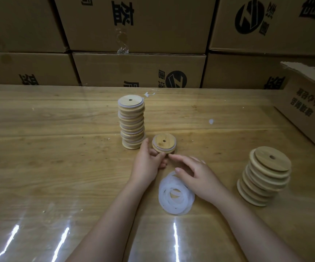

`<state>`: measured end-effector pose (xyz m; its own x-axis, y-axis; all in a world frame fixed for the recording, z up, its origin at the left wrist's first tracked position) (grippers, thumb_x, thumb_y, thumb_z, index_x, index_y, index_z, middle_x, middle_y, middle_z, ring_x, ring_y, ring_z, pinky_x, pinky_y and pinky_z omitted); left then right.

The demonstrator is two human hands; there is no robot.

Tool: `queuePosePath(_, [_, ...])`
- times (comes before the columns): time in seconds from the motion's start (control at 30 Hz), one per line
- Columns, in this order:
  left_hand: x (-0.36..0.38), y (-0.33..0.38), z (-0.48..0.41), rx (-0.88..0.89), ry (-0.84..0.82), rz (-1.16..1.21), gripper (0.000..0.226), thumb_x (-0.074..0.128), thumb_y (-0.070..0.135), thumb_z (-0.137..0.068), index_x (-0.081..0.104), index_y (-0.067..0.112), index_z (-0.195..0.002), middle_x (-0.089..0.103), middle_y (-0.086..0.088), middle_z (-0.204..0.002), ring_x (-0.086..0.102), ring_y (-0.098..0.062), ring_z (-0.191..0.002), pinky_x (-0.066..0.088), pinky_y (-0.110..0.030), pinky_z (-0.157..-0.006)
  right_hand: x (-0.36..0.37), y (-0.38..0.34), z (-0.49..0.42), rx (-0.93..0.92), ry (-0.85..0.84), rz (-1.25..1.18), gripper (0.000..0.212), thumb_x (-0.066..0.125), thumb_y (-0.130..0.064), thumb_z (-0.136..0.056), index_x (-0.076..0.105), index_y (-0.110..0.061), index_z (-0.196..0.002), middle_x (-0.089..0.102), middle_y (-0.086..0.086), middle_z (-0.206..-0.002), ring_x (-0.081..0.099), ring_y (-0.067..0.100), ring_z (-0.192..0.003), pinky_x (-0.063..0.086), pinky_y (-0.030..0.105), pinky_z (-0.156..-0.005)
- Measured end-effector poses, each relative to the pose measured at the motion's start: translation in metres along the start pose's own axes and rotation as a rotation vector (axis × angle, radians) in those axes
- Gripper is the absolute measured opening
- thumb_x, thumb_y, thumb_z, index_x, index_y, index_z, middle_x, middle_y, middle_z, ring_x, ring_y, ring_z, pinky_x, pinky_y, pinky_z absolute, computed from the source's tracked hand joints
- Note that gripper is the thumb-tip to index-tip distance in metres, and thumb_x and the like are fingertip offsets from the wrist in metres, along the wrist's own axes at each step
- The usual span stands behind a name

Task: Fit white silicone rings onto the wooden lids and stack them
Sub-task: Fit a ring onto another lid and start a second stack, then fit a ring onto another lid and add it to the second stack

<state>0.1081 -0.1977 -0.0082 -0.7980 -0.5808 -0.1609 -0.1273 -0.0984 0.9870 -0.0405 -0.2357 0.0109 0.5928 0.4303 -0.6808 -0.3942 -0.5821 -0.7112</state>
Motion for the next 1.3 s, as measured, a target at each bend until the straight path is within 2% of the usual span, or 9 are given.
queuePosePath(0.1, [0.002, 0.002, 0.002, 0.007, -0.002, -0.040, 0.065, 0.052, -0.001, -0.090, 0.021, 0.009, -0.146, 0.062, 0.001, -0.081, 0.063, -0.010, -0.060, 0.055, -0.028, -0.065, 0.005, -0.010, 0.000, -0.095, -0.037, 0.183, 0.050, 0.050, -0.027, -0.091, 0.038, -0.039, -0.138, 0.042, -0.023, -0.139, 0.030, -0.003, -0.129, 0.016, 0.015, -0.103])
queuePosePath(0.23, [-0.001, 0.031, 0.017, 0.270, 0.107, -0.350, 0.038, 0.056, 0.005, -0.087, 0.051, 0.010, -0.125, 0.062, -0.001, -0.088, 0.063, -0.013, -0.073, 0.053, -0.035, -0.075, 0.006, -0.013, -0.001, -0.140, -0.029, 0.238, 0.050, 0.049, -0.030, -0.092, 0.036, -0.035, -0.140, 0.034, -0.026, -0.143, 0.025, -0.005, -0.131, 0.013, 0.015, -0.104])
queuePosePath(0.33, [0.013, 0.056, 0.036, 0.565, 0.096, -0.693, 0.023, 0.059, 0.009, -0.084, 0.065, 0.011, -0.106, 0.060, -0.006, -0.102, 0.054, -0.026, -0.091, 0.047, -0.040, -0.078, 0.002, -0.013, -0.001, -0.127, 0.025, 0.191, 0.043, 0.052, -0.028, -0.092, 0.046, -0.030, -0.134, 0.047, -0.019, -0.135, 0.037, 0.000, -0.127, 0.021, 0.021, -0.106])
queuePosePath(0.4, [0.024, 0.059, 0.042, 0.630, 0.050, -0.864, 0.021, 0.058, 0.016, -0.085, 0.068, 0.016, -0.104, 0.062, 0.001, -0.109, 0.051, -0.025, -0.098, 0.045, -0.039, -0.080, -0.007, -0.009, 0.000, -0.070, 0.104, 0.061, 0.032, 0.055, -0.021, -0.091, 0.056, -0.026, -0.123, 0.058, -0.016, -0.120, 0.049, 0.003, -0.116, 0.034, 0.023, -0.100])
queuePosePath(0.53, [0.029, 0.049, 0.038, 0.542, -0.026, -0.939, 0.030, 0.051, 0.023, -0.091, 0.062, 0.019, -0.118, 0.055, 0.004, -0.127, 0.045, -0.022, -0.113, 0.040, -0.036, -0.092, -0.013, -0.006, 0.002, -0.008, 0.147, -0.065, 0.022, 0.057, -0.014, -0.089, 0.065, -0.019, -0.109, 0.066, -0.012, -0.107, 0.056, 0.003, -0.103, 0.042, 0.017, -0.089])
queuePosePath(0.7, [0.029, 0.047, 0.038, 0.531, -0.046, -0.943, 0.031, 0.050, 0.022, -0.091, 0.061, 0.017, -0.119, 0.051, 0.000, -0.130, 0.044, -0.023, -0.116, 0.038, -0.036, -0.096, -0.013, -0.006, 0.002, 0.007, 0.144, -0.083, 0.019, 0.057, -0.015, -0.089, 0.066, -0.018, -0.106, 0.066, -0.012, -0.104, 0.057, 0.002, -0.100, 0.043, 0.018, -0.087])
queuePosePath(0.83, [0.013, 0.057, 0.039, 0.540, 0.125, -0.790, 0.032, 0.058, 0.009, -0.081, 0.064, 0.011, -0.113, 0.054, -0.009, -0.127, 0.049, -0.031, -0.114, 0.042, -0.042, -0.093, -0.013, -0.004, 0.002, 0.032, 0.134, -0.078, 0.018, 0.057, -0.019, -0.090, 0.066, -0.020, -0.105, 0.066, -0.013, -0.102, 0.056, 0.001, -0.099, 0.044, 0.019, -0.086])
queuePosePath(1.07, [0.018, 0.032, 0.024, 0.368, 0.019, -0.874, 0.060, 0.051, 0.027, -0.089, 0.031, 0.018, -0.145, 0.015, -0.003, -0.157, 0.018, -0.021, -0.141, 0.020, -0.035, -0.113, -0.014, -0.004, 0.003, 0.047, 0.139, -0.082, 0.015, 0.057, -0.021, -0.090, 0.066, -0.022, -0.102, 0.065, -0.015, -0.098, 0.056, -0.002, -0.096, 0.044, 0.016, -0.083])
queuePosePath(1.3, [0.019, 0.037, 0.028, 0.404, 0.027, -0.859, 0.056, 0.052, 0.028, -0.089, 0.037, 0.016, -0.141, 0.022, -0.003, -0.154, 0.022, -0.023, -0.140, 0.022, -0.037, -0.113, -0.014, -0.004, 0.003, 0.049, 0.132, -0.086, 0.015, 0.057, -0.020, -0.090, 0.066, -0.022, -0.102, 0.065, -0.015, -0.097, 0.056, -0.002, -0.095, 0.044, 0.016, -0.081])
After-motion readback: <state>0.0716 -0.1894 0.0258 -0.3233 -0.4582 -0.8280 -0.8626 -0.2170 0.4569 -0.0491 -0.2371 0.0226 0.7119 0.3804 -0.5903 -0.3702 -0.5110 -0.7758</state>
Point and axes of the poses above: each hand's wrist, its own z-axis away from the middle knuckle, its own x-axis out of the palm, y = z × x, the point moved 9 cm from there along -z, towards the middle knuckle
